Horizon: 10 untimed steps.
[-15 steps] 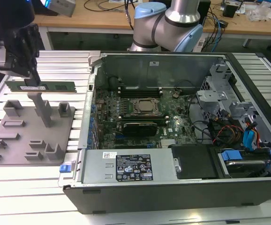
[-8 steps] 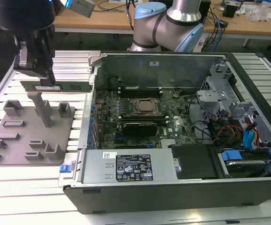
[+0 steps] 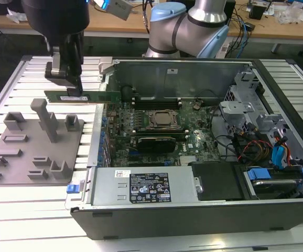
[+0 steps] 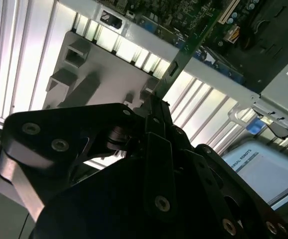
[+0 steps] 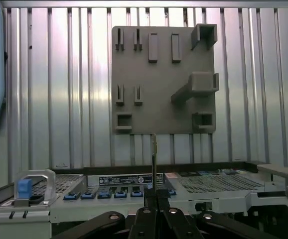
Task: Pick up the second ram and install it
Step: 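Pick up the second ram and move it above second insertion slot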
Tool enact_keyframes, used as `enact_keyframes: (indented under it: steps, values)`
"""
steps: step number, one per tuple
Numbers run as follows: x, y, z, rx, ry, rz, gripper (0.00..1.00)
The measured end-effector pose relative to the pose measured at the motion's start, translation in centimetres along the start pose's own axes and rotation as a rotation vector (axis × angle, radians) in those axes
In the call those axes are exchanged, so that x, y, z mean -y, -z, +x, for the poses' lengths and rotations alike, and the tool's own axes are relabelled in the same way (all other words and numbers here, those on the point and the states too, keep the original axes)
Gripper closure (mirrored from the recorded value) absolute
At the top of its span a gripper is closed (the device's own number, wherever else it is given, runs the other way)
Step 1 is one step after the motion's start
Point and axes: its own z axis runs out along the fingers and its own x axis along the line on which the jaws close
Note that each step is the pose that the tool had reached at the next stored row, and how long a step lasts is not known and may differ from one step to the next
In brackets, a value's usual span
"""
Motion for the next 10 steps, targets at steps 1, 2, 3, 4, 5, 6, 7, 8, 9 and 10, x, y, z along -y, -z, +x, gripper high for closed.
enact_keyframes:
  steps: [1,2,3,4,5,6,7,8,9,10]
  values:
    - [0.23,0.01,0.0,0.0001,0.0,0.0001,0.91]
    - [0.74,0.05,-0.02,0.0,0.0,0.0,0.91]
    - [1.31,0.08,-0.04,0.0001,-0.001,0.0001,0.91]
    - [1.92,0.11,-0.06,0.0002,-0.001,0.0001,0.91]
    - [2.8,0.16,-0.09,0.0001,-0.001,0.0001,0.91]
    - [3.45,0.2,-0.11,0.0001,-0.002,0.0001,0.91]
    - [4.06,0.23,-0.13,0.0002,-0.002,0.0001,0.91]
    - [4.67,0.26,-0.15,0.0002,-0.002,0.0001,0.91]
    - [5.33,0.29,-0.17,0.0002,-0.003,0.0002,0.91]
    - [5.94,0.32,-0.19,0.0002,-0.003,0.0001,0.91]
